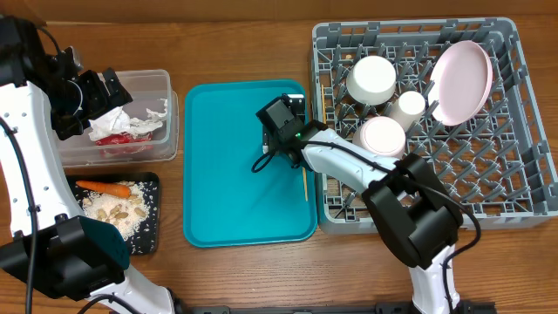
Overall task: Sort waste into correct bins and load items into the dishwasher
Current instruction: 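Move the right gripper back to the remaining chopstick and grasp it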
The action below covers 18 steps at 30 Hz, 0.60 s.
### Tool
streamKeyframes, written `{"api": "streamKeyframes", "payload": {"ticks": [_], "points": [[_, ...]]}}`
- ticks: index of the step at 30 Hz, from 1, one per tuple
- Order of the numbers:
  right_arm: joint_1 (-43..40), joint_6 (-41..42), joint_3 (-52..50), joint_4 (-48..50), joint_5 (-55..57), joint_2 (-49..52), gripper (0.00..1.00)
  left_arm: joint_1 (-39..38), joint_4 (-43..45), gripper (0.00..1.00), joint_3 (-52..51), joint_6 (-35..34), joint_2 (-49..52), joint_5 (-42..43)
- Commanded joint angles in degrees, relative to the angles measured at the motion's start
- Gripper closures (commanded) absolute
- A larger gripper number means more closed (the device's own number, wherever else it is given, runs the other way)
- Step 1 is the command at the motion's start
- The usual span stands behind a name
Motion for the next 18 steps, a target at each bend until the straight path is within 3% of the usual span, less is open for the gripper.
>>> {"api": "streamKeyframes", "payload": {"ticks": [1,9,15,18], "points": [[-0.2,0.4,-0.3,1.0,-1.7,1.7,0.17,-0.1,-0.2,0.00,1.2,-0.4,-1.1,0.9],[-0.2,0.4,-0.3,1.3,-8.3,1.8,0.16,-0.1,-0.2,0.00,1.2,-0.4,-1.1,0.9],[-0.2,0.2,-0.2,0.4,-12.6,1.8,0.29,-0.1,-0.2,0.00,1.2,-0.4,-1.1,0.9],[-0.2,0.2,-0.2,-0.5,-13.3,1.8,0.30,-0.1,-0.2,0.00,1.2,-0.4,-1.1,0.9]]}}
